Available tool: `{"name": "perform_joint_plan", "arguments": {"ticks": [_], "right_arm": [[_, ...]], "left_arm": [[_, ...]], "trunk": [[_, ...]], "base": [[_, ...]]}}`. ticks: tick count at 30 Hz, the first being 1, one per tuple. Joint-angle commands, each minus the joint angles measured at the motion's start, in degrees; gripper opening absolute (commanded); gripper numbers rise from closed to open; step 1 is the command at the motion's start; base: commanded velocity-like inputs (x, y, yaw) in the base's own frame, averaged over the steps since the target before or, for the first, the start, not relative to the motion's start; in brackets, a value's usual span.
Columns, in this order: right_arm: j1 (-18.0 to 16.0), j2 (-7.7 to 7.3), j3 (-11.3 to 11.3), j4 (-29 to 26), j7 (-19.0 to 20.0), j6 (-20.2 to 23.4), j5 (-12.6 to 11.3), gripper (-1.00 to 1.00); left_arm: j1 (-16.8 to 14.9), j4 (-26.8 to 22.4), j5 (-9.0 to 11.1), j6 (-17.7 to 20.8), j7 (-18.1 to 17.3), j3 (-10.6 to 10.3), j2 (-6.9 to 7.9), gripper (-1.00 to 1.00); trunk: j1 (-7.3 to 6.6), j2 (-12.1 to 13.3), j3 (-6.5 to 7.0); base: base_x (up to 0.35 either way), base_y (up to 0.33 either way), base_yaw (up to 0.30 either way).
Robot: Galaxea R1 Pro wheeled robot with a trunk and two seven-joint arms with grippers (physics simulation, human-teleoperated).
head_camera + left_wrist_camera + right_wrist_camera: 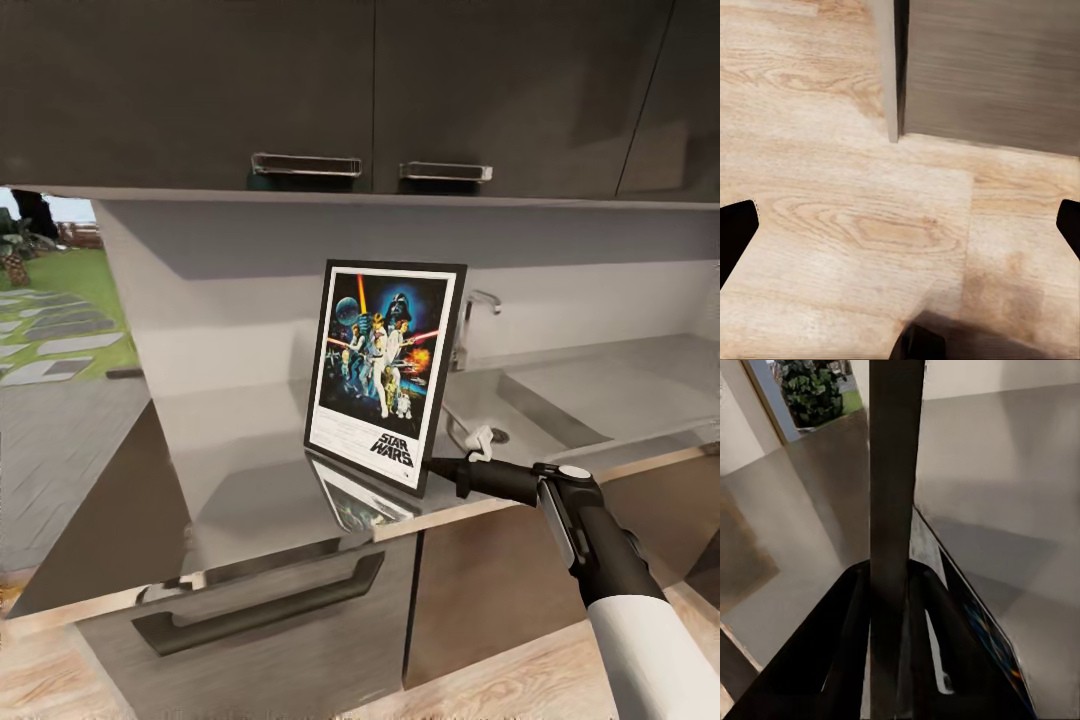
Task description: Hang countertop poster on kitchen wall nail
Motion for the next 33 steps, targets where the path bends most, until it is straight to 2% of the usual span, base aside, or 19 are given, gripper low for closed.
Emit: {"name": "perform_joint_plan", "arguments": {"ticks": [1,7,21,28,31,33], "right_arm": [[-0.04,0.02,-0.1,-0.04,0.38,0.59,0.01,-1.0],[0.0,0.02,-0.17,-0.08,0.38,0.59,0.0,-1.0],[0.06,0.02,-0.1,-0.47,0.44,0.3,-0.04,-1.0],[0.1,0.02,-0.1,-0.71,2.25,-3.04,-0.01,-1.0],[0.11,-0.02,-0.1,-0.78,3.06,-3.47,0.22,-1.0],[0.13,-0.05,-0.05,-0.86,3.68,-5.36,0.42,-1.0]], "left_arm": [[0.01,-0.03,0.23,-0.06,-0.37,0.16,-0.02,1.0],[-0.03,-0.03,0.23,-0.06,-0.36,0.16,-0.02,1.0],[-0.02,-0.03,0.23,-0.06,-0.36,0.16,-0.02,1.0],[0.0,-0.03,0.24,-0.06,-0.36,0.16,-0.02,1.0],[-0.01,-0.03,0.24,-0.06,-0.36,0.16,-0.02,1.0],[0.0,-0.03,0.23,-0.06,-0.36,0.16,-0.02,1.0]], "trunk": [[-0.02,-0.03,-0.05],[-0.02,-0.03,-0.05],[-0.02,-0.03,-0.05],[-0.02,-0.03,-0.05],[-0.02,-0.03,-0.05],[-0.02,-0.03,-0.05]], "base": [[-0.196,0.0,0.0],[-0.135,0.0,0.0],[-0.323,0.0,0.0],[-0.328,0.0,0.0],[-0.171,0.0,0.0],[-0.051,0.0,0.0]]}}
